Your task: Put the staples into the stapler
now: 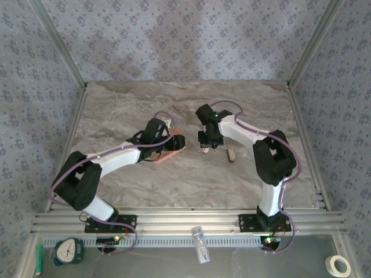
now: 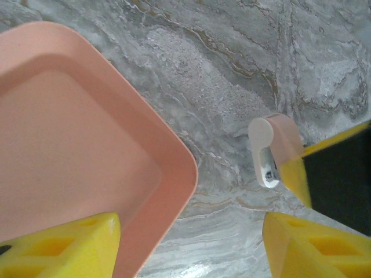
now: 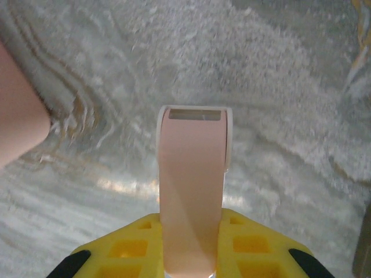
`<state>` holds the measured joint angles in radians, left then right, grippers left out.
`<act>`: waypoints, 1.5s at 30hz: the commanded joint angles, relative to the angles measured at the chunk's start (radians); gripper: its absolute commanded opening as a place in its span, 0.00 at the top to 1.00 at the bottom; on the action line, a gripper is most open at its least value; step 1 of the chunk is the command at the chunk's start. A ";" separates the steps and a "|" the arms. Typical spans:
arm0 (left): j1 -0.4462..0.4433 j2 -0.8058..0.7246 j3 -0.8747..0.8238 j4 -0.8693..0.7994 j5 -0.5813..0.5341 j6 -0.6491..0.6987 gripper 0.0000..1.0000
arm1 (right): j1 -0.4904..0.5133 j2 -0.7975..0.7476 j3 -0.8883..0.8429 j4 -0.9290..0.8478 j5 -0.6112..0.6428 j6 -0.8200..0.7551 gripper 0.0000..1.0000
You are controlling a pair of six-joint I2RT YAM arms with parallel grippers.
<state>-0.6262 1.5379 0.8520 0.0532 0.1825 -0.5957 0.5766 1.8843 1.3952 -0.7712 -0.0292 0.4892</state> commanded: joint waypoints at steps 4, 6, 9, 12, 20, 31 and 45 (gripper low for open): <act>0.031 -0.019 0.013 0.012 0.012 0.016 0.34 | -0.008 0.062 0.068 -0.055 -0.023 -0.031 0.71; 0.037 -0.015 0.014 0.010 0.017 0.019 0.34 | -0.008 0.040 0.074 -0.072 -0.023 -0.031 0.64; 0.039 -0.013 0.015 0.010 0.023 0.026 0.34 | -0.016 -0.032 0.058 -0.097 -0.010 -0.030 0.58; 0.042 -0.009 0.014 0.011 0.028 0.031 0.33 | -0.038 -0.118 0.018 -0.133 0.018 -0.038 0.55; 0.043 0.019 0.040 0.014 0.053 0.033 0.32 | -0.178 -0.239 -0.136 -0.199 0.078 -0.107 0.48; 0.042 0.021 0.042 0.017 0.051 0.021 0.32 | -0.244 -0.168 -0.194 -0.159 0.029 -0.143 0.48; 0.043 0.018 0.060 0.003 0.055 0.022 0.34 | -0.243 -0.123 -0.223 -0.119 0.048 -0.158 0.77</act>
<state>-0.5888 1.5543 0.8799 0.0551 0.2207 -0.5774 0.3298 1.7638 1.1477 -0.8860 -0.0021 0.3431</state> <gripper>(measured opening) 0.661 0.252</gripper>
